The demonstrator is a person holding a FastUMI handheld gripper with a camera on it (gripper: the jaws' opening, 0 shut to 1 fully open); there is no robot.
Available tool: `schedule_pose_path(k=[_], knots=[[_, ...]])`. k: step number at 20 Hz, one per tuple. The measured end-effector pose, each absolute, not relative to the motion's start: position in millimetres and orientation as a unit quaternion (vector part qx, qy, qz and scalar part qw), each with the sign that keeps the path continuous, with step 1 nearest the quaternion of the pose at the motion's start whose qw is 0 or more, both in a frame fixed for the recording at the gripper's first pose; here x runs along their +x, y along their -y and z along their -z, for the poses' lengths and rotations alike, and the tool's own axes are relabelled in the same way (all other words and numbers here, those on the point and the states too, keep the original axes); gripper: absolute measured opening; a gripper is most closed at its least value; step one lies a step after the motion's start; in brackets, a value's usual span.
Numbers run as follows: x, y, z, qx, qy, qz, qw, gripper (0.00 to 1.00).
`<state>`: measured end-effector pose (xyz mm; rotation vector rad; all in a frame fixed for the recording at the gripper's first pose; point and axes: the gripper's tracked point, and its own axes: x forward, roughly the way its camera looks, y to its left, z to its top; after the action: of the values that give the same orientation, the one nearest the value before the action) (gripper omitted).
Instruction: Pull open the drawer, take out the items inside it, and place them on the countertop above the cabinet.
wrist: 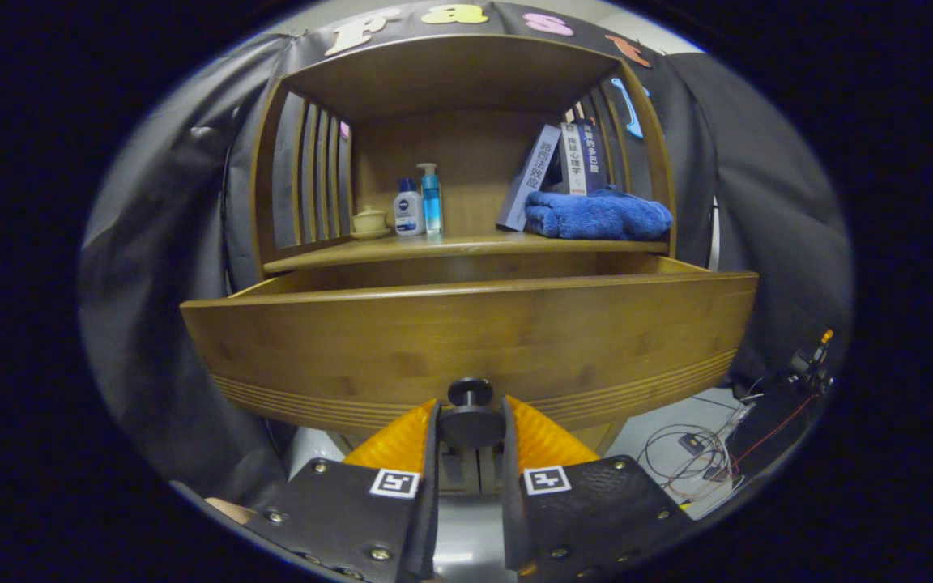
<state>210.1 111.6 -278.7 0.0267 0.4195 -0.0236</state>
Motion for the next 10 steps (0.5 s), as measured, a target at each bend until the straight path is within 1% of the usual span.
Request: schedule_pose_path(k=[2, 7, 9, 10], knots=[[194.1, -112.9, 280.6, 0.023, -0.212, 0.007, 0.977, 0.33], [179.8, -118.4, 280.5, 0.022, -0.223, 0.008, 0.975, 0.32], [175.6, -119.4, 280.6, 0.032, -0.242, -0.001, 0.970, 0.37], [170.9, -118.2, 269.5, 0.042, -0.234, -0.001, 0.971, 0.39]])
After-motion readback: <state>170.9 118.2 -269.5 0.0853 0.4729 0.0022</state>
